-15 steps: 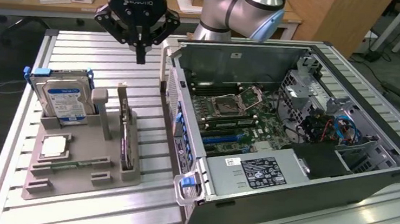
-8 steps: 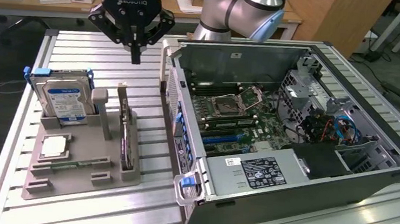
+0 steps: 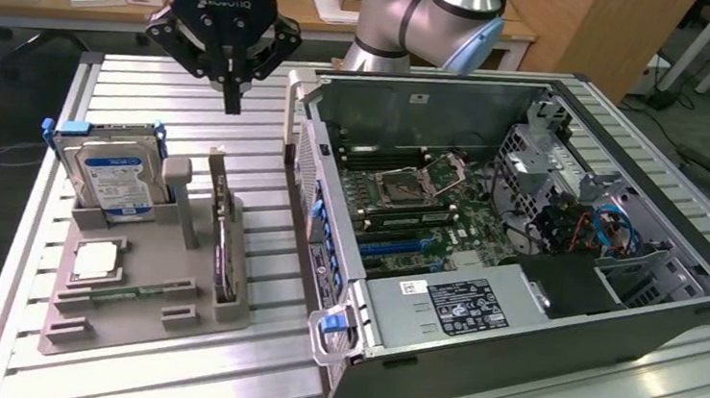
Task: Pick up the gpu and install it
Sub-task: 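Reach for the gpu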
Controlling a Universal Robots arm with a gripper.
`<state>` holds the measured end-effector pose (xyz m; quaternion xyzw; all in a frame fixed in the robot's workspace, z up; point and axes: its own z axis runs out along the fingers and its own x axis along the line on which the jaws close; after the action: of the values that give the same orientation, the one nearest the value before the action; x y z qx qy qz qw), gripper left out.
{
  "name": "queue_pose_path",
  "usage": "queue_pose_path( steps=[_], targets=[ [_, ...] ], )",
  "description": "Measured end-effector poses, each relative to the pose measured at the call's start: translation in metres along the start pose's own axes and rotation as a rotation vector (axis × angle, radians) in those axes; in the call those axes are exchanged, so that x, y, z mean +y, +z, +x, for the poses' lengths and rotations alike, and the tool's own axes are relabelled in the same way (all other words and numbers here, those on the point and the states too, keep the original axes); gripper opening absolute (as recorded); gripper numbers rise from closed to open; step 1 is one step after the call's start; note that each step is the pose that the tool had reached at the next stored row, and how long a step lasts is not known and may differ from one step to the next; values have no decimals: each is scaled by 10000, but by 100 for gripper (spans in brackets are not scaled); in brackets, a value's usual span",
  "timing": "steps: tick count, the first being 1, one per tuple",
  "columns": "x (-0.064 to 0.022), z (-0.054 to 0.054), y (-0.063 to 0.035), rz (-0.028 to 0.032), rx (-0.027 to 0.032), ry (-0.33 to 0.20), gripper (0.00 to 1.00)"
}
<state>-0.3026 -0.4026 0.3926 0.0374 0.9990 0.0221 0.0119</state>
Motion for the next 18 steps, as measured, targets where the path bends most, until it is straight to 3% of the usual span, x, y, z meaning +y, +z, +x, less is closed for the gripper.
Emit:
queue_pose_path(
  steps=[3, 8, 18],
  targets=[
    [-4, 22, 1, 4, 56, 2, 10],
    [-9, 51, -1, 19, 230, 14, 10],
    [-49, 121, -1, 23, 280, 17, 10]
  ],
)
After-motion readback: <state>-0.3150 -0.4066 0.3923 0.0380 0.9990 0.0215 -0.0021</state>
